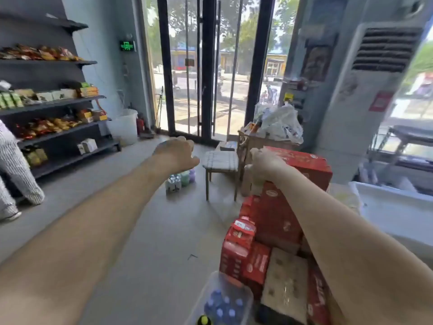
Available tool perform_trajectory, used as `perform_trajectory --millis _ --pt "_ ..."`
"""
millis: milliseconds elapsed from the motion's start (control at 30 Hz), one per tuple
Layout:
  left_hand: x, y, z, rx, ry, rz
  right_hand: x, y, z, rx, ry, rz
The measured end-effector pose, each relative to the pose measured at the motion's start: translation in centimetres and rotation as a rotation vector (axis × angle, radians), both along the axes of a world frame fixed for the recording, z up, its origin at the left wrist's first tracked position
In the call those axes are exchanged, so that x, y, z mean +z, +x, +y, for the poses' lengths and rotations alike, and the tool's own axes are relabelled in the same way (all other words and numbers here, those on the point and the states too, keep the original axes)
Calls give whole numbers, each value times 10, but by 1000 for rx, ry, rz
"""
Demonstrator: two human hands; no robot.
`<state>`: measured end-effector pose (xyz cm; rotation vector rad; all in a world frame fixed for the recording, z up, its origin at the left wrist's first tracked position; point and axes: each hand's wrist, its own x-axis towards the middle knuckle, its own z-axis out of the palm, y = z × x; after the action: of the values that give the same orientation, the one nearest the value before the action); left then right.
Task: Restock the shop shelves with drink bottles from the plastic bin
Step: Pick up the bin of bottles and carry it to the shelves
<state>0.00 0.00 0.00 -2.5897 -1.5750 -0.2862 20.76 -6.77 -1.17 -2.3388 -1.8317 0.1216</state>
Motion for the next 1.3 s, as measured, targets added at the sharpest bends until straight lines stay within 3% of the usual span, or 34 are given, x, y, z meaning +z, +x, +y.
perform_trajectory --millis 300,633,967,1100,1300 --pt "-57 11 -43 -125 -58 -7 -60 2 -65 -175 -39 51" --pt "-150 -12 -106 -195 -185 44 -151 -35 -120 -223 -167 60" --pt "-240 -25 -36 -283 -293 8 -247 -64 -87 -360 -296 131" --pt "-266 -27 9 -316 -352 -66 -276 -63 -58 -462 -263 268" --pt "-325 -20 55 -364 -612 -306 -320 -64 -33 -657 -80 645"
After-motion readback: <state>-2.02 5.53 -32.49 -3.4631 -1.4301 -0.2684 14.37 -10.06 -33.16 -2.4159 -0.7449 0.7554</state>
